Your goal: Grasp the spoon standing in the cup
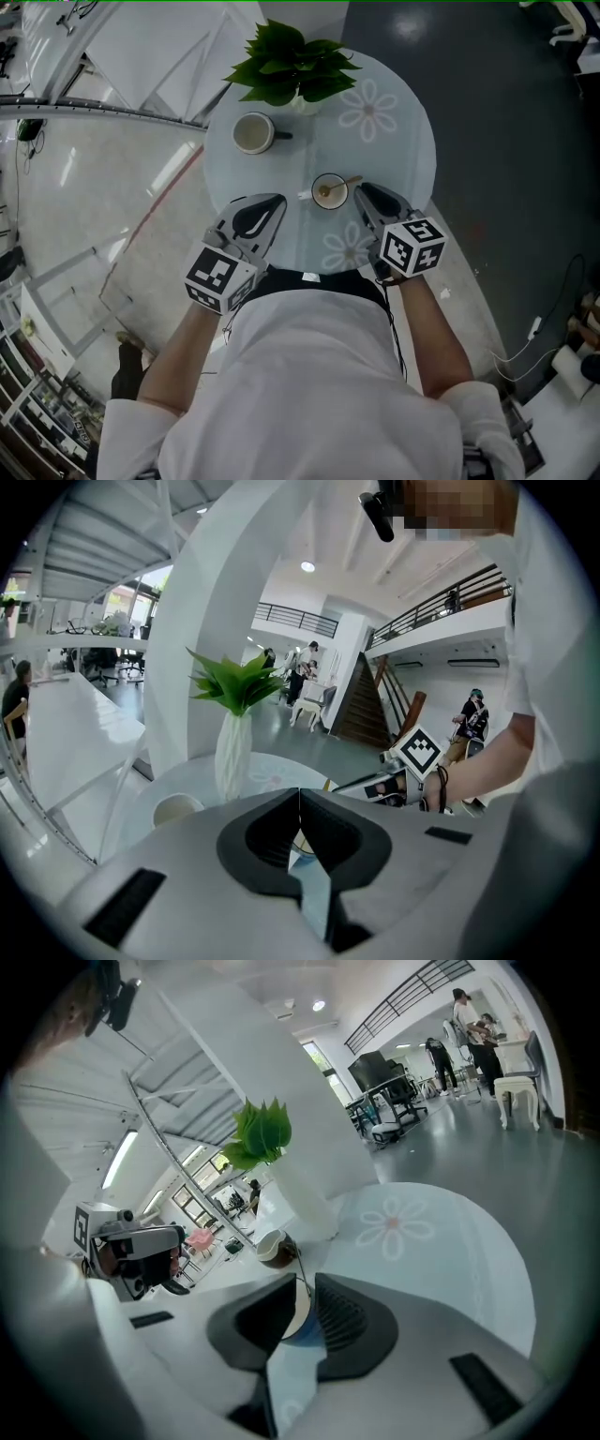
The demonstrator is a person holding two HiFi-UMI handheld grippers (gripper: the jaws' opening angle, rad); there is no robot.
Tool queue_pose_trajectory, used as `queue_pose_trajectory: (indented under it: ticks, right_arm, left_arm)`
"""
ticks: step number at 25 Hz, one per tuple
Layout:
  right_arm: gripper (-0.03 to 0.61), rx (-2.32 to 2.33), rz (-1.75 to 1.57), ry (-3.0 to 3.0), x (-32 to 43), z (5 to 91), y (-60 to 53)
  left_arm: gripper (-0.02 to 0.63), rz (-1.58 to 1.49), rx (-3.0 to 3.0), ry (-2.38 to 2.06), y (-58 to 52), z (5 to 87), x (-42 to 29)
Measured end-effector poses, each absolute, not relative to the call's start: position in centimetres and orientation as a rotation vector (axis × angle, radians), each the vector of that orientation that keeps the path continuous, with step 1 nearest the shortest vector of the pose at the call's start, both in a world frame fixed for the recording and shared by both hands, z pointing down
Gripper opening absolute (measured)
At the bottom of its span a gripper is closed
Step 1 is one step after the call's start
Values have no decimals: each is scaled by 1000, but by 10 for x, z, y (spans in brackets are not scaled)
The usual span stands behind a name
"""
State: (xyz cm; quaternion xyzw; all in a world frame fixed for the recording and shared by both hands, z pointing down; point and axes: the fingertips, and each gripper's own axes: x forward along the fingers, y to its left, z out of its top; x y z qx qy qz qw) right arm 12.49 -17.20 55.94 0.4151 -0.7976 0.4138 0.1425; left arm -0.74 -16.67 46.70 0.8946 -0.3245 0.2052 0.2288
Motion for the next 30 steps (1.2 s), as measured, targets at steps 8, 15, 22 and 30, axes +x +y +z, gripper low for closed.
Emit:
queue_pose_trajectory:
  ticks: [8, 15, 22, 30]
  right_arm:
    - [107, 1151, 1201, -2316, 117, 564, -179]
    - [107, 1150, 1182, -2325, 110, 563, -185]
    - [73, 1178, 1160, -2296, 110, 566, -186]
    - [37, 1207, 1123, -2282, 108, 562, -186]
  left_arm:
    - [21, 565, 2446, -908, -166, 470, -6]
    - [21, 562, 2442, -914, -164, 470, -8]
    - [21, 555, 2445, -928, -160, 468, -15]
    - [21, 538, 2457, -925, -153, 465, -20]
